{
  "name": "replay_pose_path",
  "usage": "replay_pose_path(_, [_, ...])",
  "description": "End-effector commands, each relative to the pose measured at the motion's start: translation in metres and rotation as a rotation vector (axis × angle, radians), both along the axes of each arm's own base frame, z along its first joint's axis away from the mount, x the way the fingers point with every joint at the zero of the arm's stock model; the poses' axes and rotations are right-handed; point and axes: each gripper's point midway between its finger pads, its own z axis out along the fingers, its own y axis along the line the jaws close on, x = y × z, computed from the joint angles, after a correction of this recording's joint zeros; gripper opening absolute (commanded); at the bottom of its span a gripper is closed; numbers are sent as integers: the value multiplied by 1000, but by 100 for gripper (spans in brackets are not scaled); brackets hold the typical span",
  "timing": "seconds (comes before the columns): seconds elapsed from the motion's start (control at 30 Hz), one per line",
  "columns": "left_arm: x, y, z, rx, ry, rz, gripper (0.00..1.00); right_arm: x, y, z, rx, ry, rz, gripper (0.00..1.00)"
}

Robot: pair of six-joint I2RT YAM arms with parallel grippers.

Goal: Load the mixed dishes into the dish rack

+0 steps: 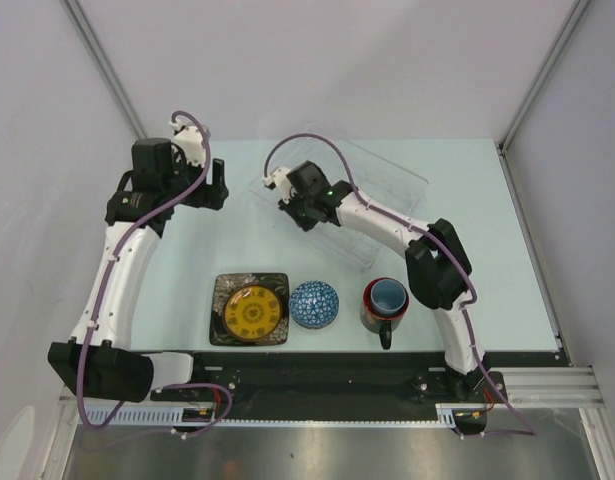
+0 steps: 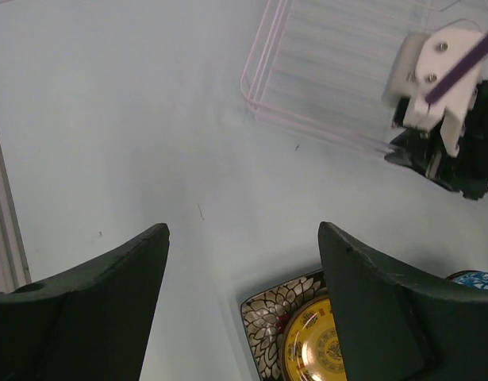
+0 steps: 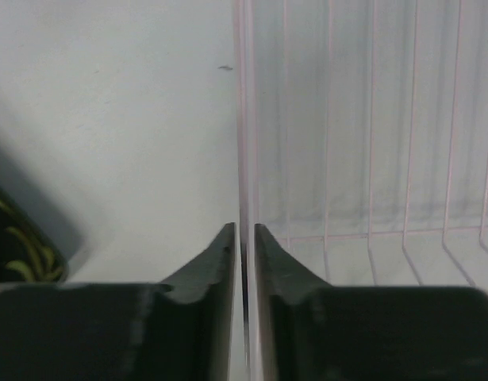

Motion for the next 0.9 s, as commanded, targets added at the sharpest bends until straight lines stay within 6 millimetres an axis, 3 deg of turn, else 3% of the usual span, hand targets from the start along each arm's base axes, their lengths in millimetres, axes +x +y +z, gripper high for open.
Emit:
replay_pose_path(0.0, [3,0,9,-2,-61,-2,81,-4,-10,47,14,-84,28,44])
replay_pose_path(0.07, [9,-4,1,-19,-58,-15,81,-7,-10,58,33,-93,23,62])
replay_pose_path(0.1, [12,-5,-1,-23,-59,-18,81,-7,-14,59,23,-105,-1,80])
replay_pose_path(0.23, [44,-9,-21,-31,-69,-19,81,-10,-15,95,86,-158,-53,89])
replay_pose_path(0.27, [58,-10,-36,-26,-39,-15,81,-12,-17,113,116,-178,-69,90])
replay_pose_path(0.37, [88,-15,-36,-34,-58,-17,80,-8,-28,148,198,-205,-184,92])
replay_pose_path(0.4, [100,-18,-51,-33,-29,-21,80,-6,-40,163,216,-225,-242,99])
replay_pose_path(0.47, [119,-23,-44,-21,-64,-38,80,-2,-64,170,280,-178,-366,98])
replay_pose_path(0.5, [128,-30,-55,-9,-47,-53,80,-5,-79,185,324,-185,-416,96])
replay_pose_path(0.53, [138,-34,-44,-4,-83,-59,80,4,-103,186,349,-175,-497,95])
replay_pose_path(0.57, [143,-40,-43,7,-93,-79,80,2,-120,170,362,-127,-587,95])
replay_pose_path(0.6, [151,-43,-53,11,-77,-87,81,-2,-142,184,413,-134,-654,94])
replay_pose_path(0.63, [158,-46,-43,12,-103,-95,81,0,-173,160,387,-98,-753,94])
replay_pose_path(0.7, [170,-53,-56,9,-86,-111,81,-5,-209,158,434,-81,-920,92])
replay_pose_path(0.73, [177,-55,-51,14,-102,-113,81,-10,-234,143,390,-57,-1004,90])
replay_pose_path(0.77, [181,-57,-54,20,-102,-114,82,-12,-250,133,371,-55,-1095,90])
replay_pose_path(0.8, [189,-58,-66,27,-87,-110,81,-14,-255,123,342,-38,-1115,90])
replay_pose_path(0.87, [198,-60,-67,37,-94,-115,81,-19,-266,104,284,7,-1175,89])
